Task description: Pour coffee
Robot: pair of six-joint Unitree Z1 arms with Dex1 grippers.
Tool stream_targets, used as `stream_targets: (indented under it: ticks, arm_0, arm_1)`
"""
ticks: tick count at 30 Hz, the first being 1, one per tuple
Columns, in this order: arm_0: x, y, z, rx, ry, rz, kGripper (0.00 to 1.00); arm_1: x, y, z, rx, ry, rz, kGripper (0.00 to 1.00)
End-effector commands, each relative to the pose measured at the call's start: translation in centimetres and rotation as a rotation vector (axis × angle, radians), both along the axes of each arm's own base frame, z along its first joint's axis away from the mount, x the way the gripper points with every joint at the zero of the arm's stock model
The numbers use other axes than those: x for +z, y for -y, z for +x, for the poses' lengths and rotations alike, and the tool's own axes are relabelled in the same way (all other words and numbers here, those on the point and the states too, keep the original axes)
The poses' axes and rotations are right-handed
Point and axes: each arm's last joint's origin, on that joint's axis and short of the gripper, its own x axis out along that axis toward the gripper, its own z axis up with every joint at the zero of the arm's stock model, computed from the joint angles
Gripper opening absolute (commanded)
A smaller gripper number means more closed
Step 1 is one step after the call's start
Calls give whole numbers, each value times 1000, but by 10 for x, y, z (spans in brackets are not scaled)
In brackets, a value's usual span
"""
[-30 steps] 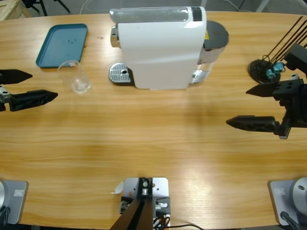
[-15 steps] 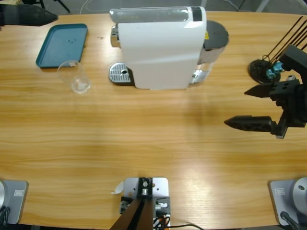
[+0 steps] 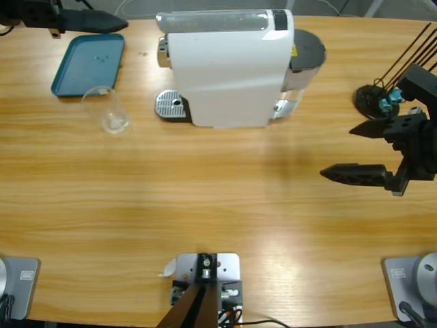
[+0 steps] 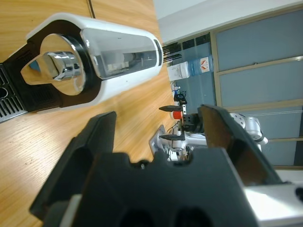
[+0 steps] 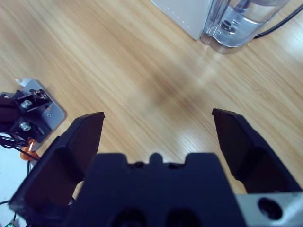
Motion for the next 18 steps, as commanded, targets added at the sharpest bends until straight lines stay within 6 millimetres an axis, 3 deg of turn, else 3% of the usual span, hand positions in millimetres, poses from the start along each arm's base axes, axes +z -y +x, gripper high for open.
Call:
stream_targets:
  ticks: [1, 18]
  arm_0:
    - [-33, 12, 21, 17, -99, 26, 761]
    - [-52, 33, 55, 48, -118, -29, 752]
  arm_1:
    - [-8, 4, -6, -6, -5, -9, 1000]
    - [-7, 6, -9, -8, 9, 2, 1000]
